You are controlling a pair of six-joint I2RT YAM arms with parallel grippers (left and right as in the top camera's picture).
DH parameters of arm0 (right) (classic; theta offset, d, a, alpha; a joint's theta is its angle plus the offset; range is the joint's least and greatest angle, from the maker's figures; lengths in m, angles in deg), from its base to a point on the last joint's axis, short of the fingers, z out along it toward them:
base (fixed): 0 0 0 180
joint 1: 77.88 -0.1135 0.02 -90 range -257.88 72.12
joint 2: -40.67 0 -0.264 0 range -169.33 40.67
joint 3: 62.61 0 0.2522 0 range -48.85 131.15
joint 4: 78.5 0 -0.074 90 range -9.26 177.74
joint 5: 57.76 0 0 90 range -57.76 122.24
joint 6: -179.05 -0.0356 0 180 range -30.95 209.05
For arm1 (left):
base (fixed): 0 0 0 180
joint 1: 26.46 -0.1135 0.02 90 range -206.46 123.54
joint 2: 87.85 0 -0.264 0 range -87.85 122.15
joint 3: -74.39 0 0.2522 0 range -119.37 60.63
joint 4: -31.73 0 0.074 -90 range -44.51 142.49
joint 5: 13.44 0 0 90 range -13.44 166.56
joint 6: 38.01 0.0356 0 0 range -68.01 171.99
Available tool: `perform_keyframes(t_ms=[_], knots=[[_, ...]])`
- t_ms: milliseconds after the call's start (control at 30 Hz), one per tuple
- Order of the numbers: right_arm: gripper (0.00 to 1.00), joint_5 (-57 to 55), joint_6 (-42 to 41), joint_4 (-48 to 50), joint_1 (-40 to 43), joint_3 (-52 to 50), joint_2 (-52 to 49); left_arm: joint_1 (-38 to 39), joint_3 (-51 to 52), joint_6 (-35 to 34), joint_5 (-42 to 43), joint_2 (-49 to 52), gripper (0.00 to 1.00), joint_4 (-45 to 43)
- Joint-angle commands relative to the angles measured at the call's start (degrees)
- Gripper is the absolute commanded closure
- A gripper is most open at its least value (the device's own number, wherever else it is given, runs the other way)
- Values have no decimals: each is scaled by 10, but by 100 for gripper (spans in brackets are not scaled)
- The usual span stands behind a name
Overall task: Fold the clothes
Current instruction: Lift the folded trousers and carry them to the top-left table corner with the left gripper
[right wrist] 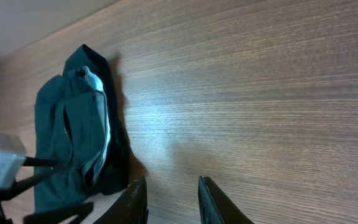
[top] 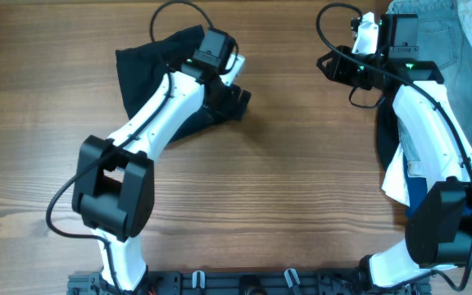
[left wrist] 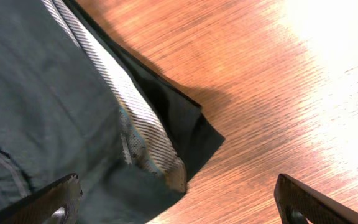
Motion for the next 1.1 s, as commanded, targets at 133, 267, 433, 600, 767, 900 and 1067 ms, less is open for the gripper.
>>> perform_keyframes(t_ms=[133,267,433,600,767,900,1067], knots=[[71,-6,22,-9,-1,-3,-7,2,-2,-33,-57,89,0,-3],[71,-6,22,-9,-1,-3,-7,2,-2,-32,-59,130,0,-25],[71,-6,22,-9,-1,-3,-7,2,-2,-33,-139,157,74,-37],[71,-6,22,-9,-1,-3,-7,-8,-7,-40,-221,156,96,-48],[71,-6,24,-10,-1,-3,-7,-96,-106,-100,-255,156,96,6],[71,-6,24,-10,-1,-3,-7,-179,-162,-136,-251,156,96,7],[71,-6,24,-10,-1,-3,-7,-254,-185,-170,-191,156,96,-66]])
